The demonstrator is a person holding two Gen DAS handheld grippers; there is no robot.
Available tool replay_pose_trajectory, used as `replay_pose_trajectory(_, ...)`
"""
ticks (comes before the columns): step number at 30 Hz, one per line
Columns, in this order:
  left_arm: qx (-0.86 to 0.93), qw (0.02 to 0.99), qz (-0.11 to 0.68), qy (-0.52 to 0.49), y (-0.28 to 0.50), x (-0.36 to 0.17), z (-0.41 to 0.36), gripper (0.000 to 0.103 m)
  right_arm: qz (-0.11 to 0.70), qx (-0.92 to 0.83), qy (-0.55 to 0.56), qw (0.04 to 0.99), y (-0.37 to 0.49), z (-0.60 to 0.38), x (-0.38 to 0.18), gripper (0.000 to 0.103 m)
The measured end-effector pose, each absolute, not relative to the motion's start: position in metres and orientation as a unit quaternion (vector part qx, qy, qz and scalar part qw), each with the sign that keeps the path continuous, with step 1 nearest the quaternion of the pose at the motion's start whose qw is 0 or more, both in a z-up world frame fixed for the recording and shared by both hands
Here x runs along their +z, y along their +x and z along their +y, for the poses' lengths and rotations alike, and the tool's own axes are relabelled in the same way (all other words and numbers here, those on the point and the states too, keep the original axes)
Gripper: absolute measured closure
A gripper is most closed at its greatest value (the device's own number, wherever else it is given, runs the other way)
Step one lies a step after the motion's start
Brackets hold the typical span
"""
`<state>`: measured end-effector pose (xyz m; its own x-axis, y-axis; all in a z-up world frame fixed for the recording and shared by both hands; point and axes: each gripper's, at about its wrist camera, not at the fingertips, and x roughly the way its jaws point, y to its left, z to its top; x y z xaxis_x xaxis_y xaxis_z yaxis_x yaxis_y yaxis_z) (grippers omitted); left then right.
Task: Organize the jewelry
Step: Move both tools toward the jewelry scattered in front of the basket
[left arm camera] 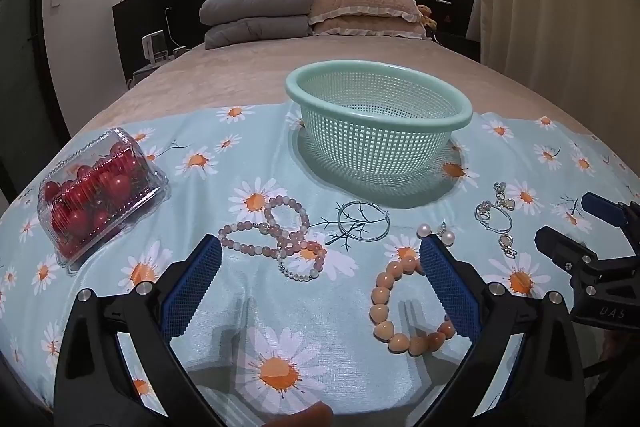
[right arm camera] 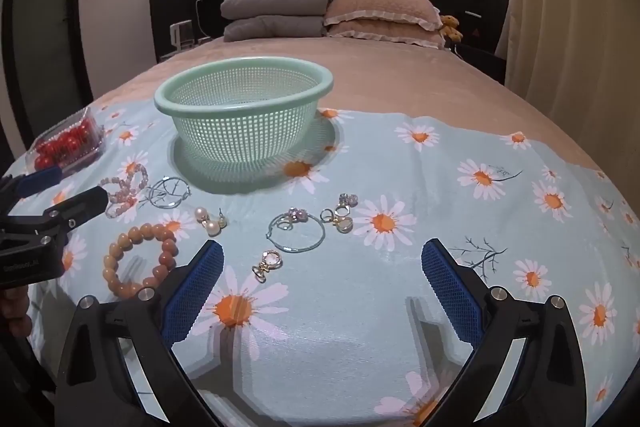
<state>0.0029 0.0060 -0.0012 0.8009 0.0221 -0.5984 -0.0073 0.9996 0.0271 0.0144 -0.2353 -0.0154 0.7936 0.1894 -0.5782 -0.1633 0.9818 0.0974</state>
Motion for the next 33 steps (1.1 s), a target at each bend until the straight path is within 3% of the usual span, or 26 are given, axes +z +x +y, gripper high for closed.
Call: replay_pose_trajectory(33,-0.011,0.931,0.36,0.06,0.003,-0.029,-0.025,0.006,0.341,0.069,0.023,0.937,0.024,-0.248,-0.027,0.008)
